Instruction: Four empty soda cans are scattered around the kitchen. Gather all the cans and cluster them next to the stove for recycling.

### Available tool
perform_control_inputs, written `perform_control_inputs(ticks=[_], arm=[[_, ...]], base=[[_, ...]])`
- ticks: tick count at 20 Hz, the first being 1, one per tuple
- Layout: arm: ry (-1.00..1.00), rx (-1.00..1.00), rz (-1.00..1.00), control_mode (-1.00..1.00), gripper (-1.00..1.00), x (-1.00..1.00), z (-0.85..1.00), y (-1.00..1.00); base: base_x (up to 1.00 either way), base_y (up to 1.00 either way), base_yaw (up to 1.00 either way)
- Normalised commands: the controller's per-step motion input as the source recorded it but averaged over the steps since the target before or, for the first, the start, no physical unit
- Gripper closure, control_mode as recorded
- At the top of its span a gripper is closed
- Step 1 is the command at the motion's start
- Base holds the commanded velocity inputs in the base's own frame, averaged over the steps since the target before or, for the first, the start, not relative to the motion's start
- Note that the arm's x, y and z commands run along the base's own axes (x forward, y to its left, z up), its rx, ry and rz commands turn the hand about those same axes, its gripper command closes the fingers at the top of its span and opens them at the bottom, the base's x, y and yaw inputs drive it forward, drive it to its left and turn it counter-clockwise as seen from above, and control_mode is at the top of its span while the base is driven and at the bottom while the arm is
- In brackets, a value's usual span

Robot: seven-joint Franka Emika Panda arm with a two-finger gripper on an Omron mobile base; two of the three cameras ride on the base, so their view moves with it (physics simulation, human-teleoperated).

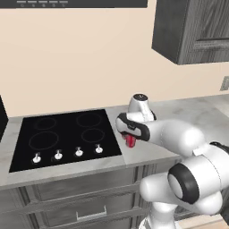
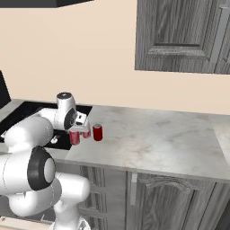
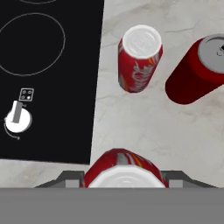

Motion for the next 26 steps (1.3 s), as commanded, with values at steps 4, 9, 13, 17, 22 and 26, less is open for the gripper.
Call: perform_control_inputs(ticks=[4, 9, 13, 17, 22, 26], arm=[[-0.03, 0.0, 0.0, -1.0, 1.0, 0.01, -0.12, 0.0], [-0.05, 0.0, 0.0, -1.0, 1.0, 0.02, -0.06, 0.0], [-0.03, 0.0, 0.0, -1.0, 1.0, 0.01, -0.14, 0.0], [-0.03, 0.0, 0.0, -1.0, 1.0, 0.05, -0.12, 0.0], [-0.03, 0.0, 0.0, -1.0, 1.0, 0.09, -0.06, 0.0], [-0.03, 0.0, 0.0, -1.0, 1.0, 0.08, -0.09, 0.0]], base=[[0.0, 0.0, 0.0], [0.0, 0.0, 0.0], [0.0, 0.0, 0.0], [0.0, 0.0, 0.0], [0.0, 0.0, 0.0], [0.0, 0.0, 0.0]])
